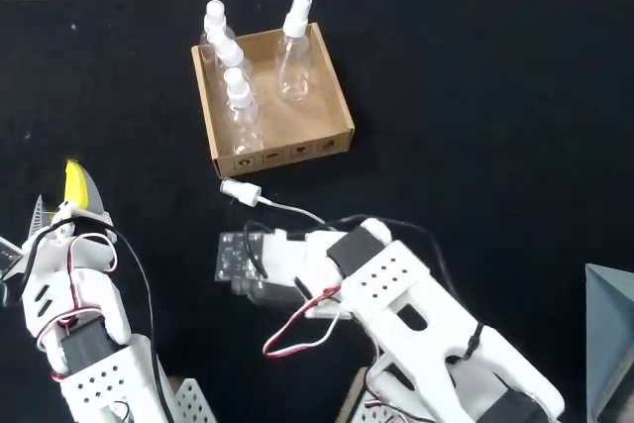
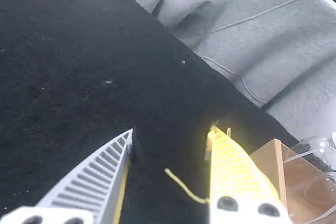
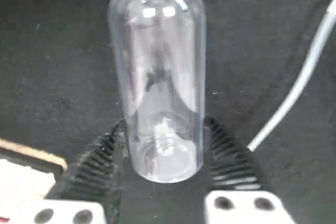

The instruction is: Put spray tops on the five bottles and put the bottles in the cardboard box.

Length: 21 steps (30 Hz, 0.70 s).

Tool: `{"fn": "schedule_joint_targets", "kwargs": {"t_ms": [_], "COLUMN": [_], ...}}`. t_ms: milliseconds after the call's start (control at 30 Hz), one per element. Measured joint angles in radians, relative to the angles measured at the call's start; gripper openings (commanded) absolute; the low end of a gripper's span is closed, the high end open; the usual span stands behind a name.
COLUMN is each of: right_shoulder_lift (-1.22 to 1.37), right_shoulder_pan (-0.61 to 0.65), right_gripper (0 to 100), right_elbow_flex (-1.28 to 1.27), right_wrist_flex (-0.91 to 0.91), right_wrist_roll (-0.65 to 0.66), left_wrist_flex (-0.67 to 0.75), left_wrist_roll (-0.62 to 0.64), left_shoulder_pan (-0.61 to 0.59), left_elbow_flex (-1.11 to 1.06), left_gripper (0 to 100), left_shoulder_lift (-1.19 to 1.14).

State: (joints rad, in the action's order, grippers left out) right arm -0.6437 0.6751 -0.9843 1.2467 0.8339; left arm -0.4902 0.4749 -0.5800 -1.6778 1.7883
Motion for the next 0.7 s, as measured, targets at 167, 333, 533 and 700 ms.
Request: {"fn": "schedule_joint_targets", "kwargs": {"t_ms": [167,333,533,700], "right_shoulder_lift": [0.0,0.0,0.0,0.069], "right_shoulder_pan": [0.0,0.002,0.002,0.002], "right_gripper": [31.5,31.5,31.5,31.5], "right_elbow_flex": [0.048,0.075,0.15,0.229], "right_wrist_flex": [0.032,0.035,0.038,0.044], "right_wrist_roll": [-0.035,-0.091,-0.192,-0.209], "left_wrist_flex": [0.0,0.0,0.0,0.0], "left_wrist_roll": [0.0,0.0,0.0,0.0], "left_shoulder_pan": [0.0,0.0,0.0,0.0], "left_elbow_flex": [0.0,0.0,0.0,0.0], "left_gripper": [21,21,21,21], "left_shoulder_lift": [0.0,0.0,0.0,0.0]}}
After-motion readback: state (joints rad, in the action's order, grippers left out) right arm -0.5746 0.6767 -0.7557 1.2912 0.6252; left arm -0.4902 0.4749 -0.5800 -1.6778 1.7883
